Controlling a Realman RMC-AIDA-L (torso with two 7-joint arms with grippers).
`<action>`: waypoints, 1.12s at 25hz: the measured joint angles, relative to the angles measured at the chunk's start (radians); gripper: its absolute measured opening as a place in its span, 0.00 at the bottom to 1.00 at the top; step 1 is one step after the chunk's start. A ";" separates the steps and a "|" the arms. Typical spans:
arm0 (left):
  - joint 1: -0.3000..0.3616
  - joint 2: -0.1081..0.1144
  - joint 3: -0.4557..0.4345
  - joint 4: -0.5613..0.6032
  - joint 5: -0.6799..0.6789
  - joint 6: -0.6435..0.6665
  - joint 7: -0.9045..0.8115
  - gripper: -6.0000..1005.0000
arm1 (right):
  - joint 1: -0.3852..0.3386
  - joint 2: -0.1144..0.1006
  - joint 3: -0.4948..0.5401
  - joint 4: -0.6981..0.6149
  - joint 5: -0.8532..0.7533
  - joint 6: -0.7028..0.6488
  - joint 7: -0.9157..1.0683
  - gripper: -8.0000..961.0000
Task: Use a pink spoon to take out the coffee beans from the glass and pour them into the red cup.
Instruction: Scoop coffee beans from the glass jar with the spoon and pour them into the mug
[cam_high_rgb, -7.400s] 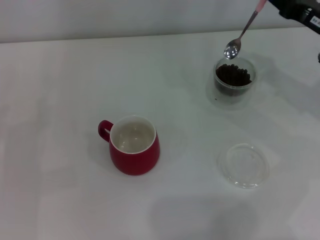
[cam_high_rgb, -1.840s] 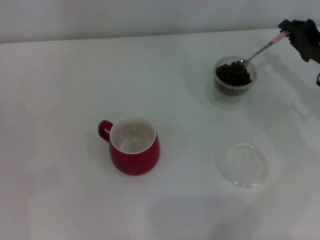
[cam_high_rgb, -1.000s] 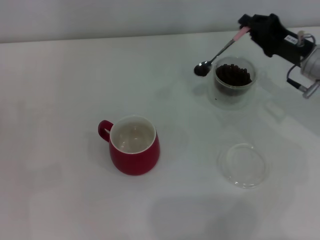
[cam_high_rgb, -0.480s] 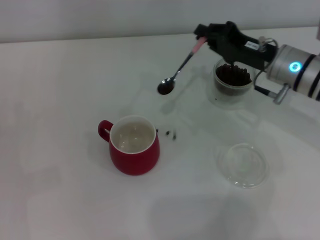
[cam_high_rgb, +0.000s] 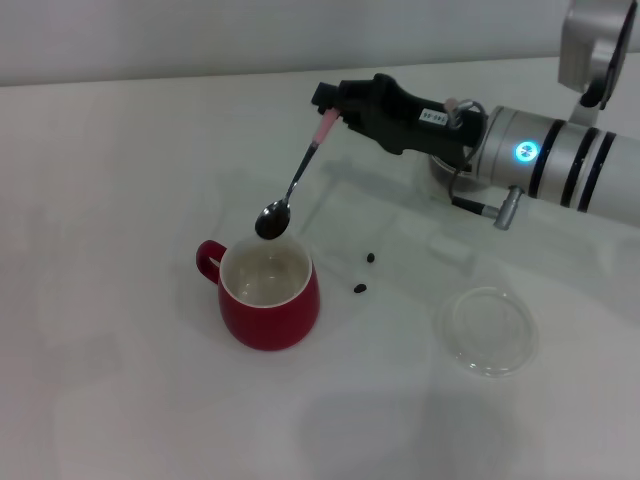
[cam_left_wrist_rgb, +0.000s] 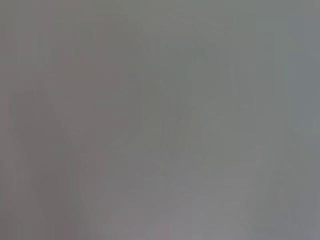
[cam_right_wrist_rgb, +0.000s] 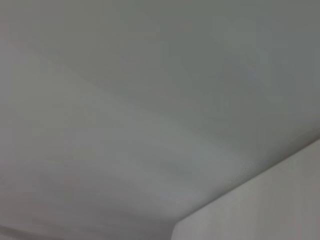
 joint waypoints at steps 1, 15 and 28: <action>0.000 0.000 0.000 0.000 0.000 0.000 0.000 0.88 | 0.001 0.001 -0.009 -0.003 0.000 0.003 -0.002 0.26; -0.001 0.000 0.000 0.000 0.000 -0.008 0.000 0.88 | -0.003 0.007 -0.042 -0.019 0.006 -0.039 -0.297 0.27; 0.000 0.000 0.000 0.000 0.000 -0.011 0.000 0.88 | -0.032 0.013 -0.044 -0.037 0.047 -0.140 -0.644 0.27</action>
